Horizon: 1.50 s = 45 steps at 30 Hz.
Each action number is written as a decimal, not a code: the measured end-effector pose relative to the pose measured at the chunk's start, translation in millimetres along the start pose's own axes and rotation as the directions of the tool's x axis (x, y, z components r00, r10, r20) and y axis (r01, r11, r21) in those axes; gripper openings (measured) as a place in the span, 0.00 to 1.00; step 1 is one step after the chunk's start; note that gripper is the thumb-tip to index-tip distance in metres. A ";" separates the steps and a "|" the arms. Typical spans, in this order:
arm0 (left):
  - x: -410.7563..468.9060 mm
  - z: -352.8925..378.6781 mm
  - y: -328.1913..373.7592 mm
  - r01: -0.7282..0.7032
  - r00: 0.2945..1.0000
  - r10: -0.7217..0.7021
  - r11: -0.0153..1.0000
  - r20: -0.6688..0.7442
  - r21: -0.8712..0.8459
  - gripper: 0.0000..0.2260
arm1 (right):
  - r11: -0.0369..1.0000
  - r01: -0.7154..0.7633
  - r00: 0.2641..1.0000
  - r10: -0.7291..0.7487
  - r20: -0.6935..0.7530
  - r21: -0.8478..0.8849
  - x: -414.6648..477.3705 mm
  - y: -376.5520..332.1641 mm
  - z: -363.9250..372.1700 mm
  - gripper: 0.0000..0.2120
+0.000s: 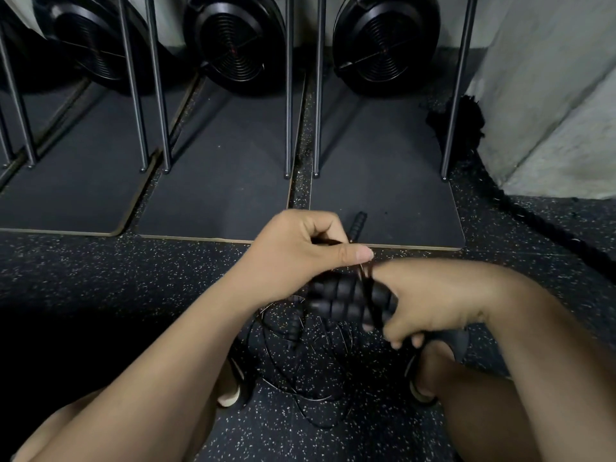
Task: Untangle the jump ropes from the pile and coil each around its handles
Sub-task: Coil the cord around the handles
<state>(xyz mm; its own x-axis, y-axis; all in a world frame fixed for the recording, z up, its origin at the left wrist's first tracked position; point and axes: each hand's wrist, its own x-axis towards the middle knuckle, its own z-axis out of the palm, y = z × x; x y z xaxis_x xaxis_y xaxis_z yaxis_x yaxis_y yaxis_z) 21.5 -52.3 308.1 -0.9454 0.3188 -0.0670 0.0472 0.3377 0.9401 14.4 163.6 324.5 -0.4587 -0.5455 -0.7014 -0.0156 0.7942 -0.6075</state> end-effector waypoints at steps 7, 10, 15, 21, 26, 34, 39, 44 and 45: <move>1.4 -11.6 4.5 0.062 0.998 -0.054 0.890 0.030 -0.451 0.11 | 0.823 0.390 0.914 -0.400 -0.065 0.414 -25.9 -10.6 -4.3 0.24; 5.6 -4.0 0.5 0.032 0.996 -0.058 0.928 -0.061 -0.372 0.13 | 0.675 0.548 0.835 -0.472 -0.283 0.494 -22.2 -7.6 -5.4 0.22; 7.2 6.9 -2.5 0.112 0.993 -0.115 0.943 0.010 -0.312 0.17 | 0.554 0.614 0.754 -0.203 -0.624 0.562 -9.6 -4.2 -13.5 0.21; 2.6 7.2 -7.7 0.117 0.993 -0.117 0.993 0.009 -0.030 0.14 | 0.916 0.221 0.709 0.084 -0.700 0.335 5.9 19.4 -17.9 0.23; 0.3 3.3 -4.6 0.038 0.999 -0.038 0.999 -0.040 -0.002 0.16 | 0.994 -0.066 0.919 0.093 -0.383 0.082 3.5 19.9 -10.4 0.24; 4.7 -11.8 -4.0 -0.012 0.994 -0.015 0.968 -0.109 -0.251 0.18 | 0.911 0.216 0.961 -0.263 0.091 0.351 -20.7 3.7 -6.5 0.28; 9.5 -6.0 -2.9 0.028 0.983 -0.103 0.903 -0.152 -0.429 0.14 | 0.657 0.543 0.832 -0.506 -0.228 0.523 -22.8 1.2 -12.2 0.31; 9.2 4.3 -7.5 0.083 0.992 -0.110 0.947 -0.068 -0.312 0.19 | 0.478 0.634 0.765 -0.271 -0.584 0.608 -11.4 0.0 -15.3 0.24; 8.6 5.0 -9.1 0.100 0.992 -0.118 0.962 -0.055 -0.255 0.18 | 0.504 0.618 0.754 -0.162 -0.637 0.603 -7.9 1.7 -16.3 0.24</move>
<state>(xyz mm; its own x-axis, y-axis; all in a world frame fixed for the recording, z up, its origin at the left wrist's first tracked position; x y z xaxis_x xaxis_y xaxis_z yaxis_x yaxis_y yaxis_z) 14.5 -48.2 297.3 -0.9607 0.2277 -0.1588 -0.1313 0.1313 0.9826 3.5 173.7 335.0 -0.9089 -0.3697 -0.1929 0.2447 -0.0981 -0.9646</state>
